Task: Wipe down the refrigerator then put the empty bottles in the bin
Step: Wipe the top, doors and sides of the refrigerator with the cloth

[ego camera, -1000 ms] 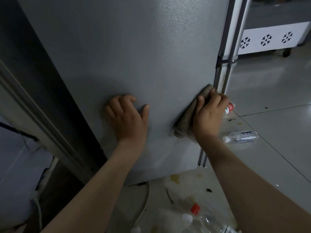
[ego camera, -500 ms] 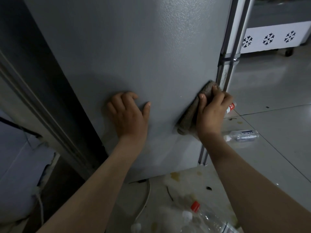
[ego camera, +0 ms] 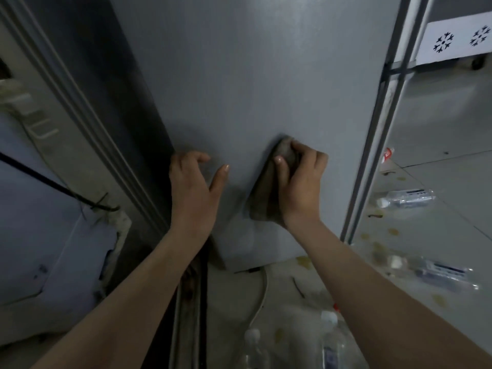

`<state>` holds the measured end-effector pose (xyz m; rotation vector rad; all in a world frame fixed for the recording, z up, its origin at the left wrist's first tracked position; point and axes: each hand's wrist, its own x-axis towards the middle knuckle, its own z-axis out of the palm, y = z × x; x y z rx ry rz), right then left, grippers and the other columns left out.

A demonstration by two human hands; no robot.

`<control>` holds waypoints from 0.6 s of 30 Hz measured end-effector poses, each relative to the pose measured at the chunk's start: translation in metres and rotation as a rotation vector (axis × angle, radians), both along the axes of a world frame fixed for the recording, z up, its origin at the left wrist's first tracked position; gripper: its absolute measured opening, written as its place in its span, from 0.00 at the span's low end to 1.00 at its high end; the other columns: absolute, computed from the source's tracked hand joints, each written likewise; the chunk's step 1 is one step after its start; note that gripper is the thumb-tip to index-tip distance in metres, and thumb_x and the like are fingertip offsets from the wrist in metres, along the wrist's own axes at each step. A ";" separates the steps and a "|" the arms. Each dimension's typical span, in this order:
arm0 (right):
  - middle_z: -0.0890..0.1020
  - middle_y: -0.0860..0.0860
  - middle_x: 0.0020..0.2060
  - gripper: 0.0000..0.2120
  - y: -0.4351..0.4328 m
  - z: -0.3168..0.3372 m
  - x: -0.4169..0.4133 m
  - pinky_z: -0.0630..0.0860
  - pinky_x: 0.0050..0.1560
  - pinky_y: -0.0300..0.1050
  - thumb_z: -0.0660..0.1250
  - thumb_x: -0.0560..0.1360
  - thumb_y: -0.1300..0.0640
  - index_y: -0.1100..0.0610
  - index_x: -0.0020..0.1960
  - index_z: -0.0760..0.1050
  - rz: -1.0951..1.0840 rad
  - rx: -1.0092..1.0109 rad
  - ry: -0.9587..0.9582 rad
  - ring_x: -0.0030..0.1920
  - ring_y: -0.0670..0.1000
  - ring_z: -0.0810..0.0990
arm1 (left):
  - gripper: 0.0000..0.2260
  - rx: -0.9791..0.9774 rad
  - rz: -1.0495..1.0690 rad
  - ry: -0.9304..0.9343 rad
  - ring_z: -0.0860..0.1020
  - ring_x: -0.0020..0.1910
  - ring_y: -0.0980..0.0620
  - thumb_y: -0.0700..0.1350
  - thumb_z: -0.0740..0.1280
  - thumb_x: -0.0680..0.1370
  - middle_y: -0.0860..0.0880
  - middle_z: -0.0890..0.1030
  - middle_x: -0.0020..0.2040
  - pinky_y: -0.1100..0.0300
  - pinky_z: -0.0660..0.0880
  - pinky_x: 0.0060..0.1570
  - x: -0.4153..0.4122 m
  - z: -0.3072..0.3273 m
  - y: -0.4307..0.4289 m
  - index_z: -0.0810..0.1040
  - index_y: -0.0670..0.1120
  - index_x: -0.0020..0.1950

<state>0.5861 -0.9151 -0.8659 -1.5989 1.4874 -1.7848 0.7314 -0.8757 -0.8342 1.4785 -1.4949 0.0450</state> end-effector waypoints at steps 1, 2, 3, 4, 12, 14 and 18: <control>0.67 0.60 0.58 0.18 0.004 -0.004 0.014 0.65 0.57 0.36 0.65 0.76 0.59 0.64 0.63 0.69 0.020 0.004 -0.022 0.54 0.55 0.73 | 0.12 0.015 -0.018 0.029 0.70 0.52 0.49 0.47 0.68 0.75 0.47 0.67 0.53 0.60 0.68 0.53 0.007 -0.004 0.004 0.67 0.46 0.52; 0.68 0.60 0.57 0.17 0.008 -0.008 0.027 0.65 0.56 0.35 0.66 0.76 0.59 0.64 0.62 0.69 0.034 0.001 -0.039 0.53 0.52 0.72 | 0.12 0.028 -0.031 0.051 0.70 0.50 0.51 0.46 0.67 0.75 0.48 0.67 0.52 0.62 0.68 0.51 0.013 -0.010 0.005 0.66 0.47 0.52; 0.68 0.60 0.56 0.17 0.011 -0.013 0.039 0.64 0.55 0.33 0.66 0.76 0.59 0.65 0.61 0.69 0.042 -0.012 -0.054 0.52 0.50 0.71 | 0.11 0.038 -0.040 0.064 0.70 0.49 0.52 0.45 0.67 0.75 0.48 0.67 0.51 0.63 0.69 0.50 0.018 -0.016 0.005 0.66 0.47 0.52; 0.68 0.59 0.55 0.16 0.014 -0.019 0.050 0.64 0.53 0.31 0.67 0.75 0.60 0.65 0.60 0.70 0.050 -0.028 -0.069 0.50 0.48 0.71 | 0.11 0.054 -0.044 0.075 0.70 0.46 0.53 0.43 0.67 0.75 0.47 0.68 0.50 0.66 0.69 0.48 0.022 -0.022 0.004 0.66 0.47 0.52; 0.66 0.49 0.48 0.13 0.018 -0.065 0.105 0.69 0.44 0.37 0.71 0.71 0.60 0.63 0.51 0.71 0.136 0.007 -0.065 0.42 0.41 0.67 | 0.11 0.051 -0.080 0.107 0.70 0.42 0.60 0.39 0.67 0.75 0.48 0.69 0.49 0.78 0.66 0.45 0.032 -0.039 -0.004 0.68 0.47 0.53; 0.66 0.49 0.48 0.12 0.017 -0.075 0.110 0.69 0.43 0.37 0.71 0.72 0.61 0.63 0.50 0.70 0.093 -0.011 -0.039 0.42 0.40 0.66 | 0.13 0.041 -0.098 0.134 0.71 0.43 0.60 0.40 0.68 0.75 0.49 0.69 0.49 0.77 0.67 0.46 0.034 -0.044 -0.006 0.67 0.50 0.53; 0.68 0.51 0.48 0.14 0.015 -0.092 0.116 0.66 0.43 0.33 0.69 0.72 0.55 0.59 0.51 0.66 0.051 -0.059 -0.026 0.43 0.43 0.69 | 0.13 0.013 -0.132 0.133 0.71 0.44 0.60 0.40 0.69 0.74 0.51 0.69 0.47 0.75 0.68 0.47 0.041 -0.052 -0.007 0.67 0.51 0.53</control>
